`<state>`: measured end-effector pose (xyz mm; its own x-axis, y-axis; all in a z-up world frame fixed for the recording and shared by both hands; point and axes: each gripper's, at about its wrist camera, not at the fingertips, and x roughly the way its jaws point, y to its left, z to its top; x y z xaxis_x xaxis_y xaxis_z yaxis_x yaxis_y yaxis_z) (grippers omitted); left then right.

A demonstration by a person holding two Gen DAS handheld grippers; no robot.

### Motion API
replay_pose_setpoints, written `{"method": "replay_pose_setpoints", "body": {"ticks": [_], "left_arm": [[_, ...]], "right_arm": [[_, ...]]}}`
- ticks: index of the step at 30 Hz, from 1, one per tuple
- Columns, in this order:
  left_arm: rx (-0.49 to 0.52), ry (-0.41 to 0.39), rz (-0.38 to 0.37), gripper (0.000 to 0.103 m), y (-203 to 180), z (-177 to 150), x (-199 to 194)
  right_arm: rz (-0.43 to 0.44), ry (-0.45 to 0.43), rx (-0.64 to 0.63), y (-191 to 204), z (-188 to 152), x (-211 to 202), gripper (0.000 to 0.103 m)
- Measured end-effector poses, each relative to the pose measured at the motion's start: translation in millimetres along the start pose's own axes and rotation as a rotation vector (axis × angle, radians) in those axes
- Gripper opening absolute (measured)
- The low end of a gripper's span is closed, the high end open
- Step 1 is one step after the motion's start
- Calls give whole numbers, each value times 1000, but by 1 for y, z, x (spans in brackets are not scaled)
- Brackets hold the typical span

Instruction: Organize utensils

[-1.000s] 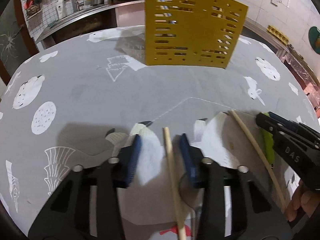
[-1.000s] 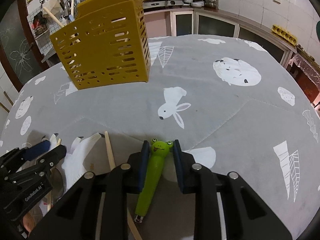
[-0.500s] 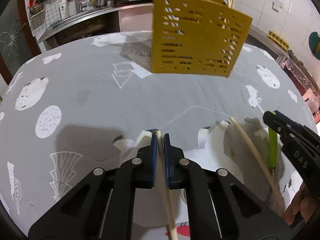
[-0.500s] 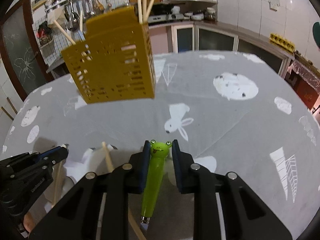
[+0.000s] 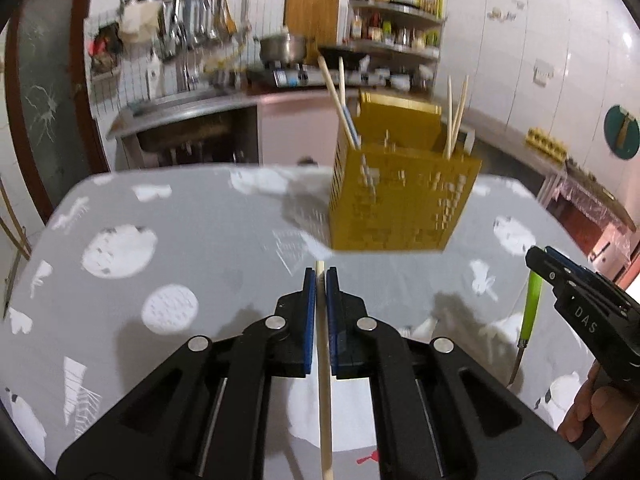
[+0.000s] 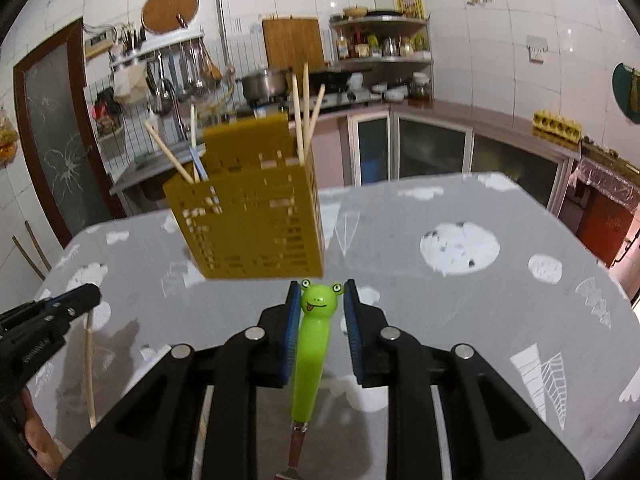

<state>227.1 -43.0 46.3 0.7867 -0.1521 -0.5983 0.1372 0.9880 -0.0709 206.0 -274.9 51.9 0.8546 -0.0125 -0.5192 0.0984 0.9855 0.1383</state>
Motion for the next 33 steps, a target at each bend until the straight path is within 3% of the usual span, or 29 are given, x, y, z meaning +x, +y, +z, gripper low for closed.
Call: {"method": "replay_pose_setpoints", "body": {"ticks": [7,18,33], "left_arm": [[-20,-124,5,4,11,9,-27],[-32,-222,2,4,19,18,-46],[-18,-311,-12,4,17,36,-63]], "right_arm": [[-4,-121,-38,7,8,-22,22],[-22,-225,-101,15,14,-44,22],[-20,-261,-130,13,28,-49,22]]}}
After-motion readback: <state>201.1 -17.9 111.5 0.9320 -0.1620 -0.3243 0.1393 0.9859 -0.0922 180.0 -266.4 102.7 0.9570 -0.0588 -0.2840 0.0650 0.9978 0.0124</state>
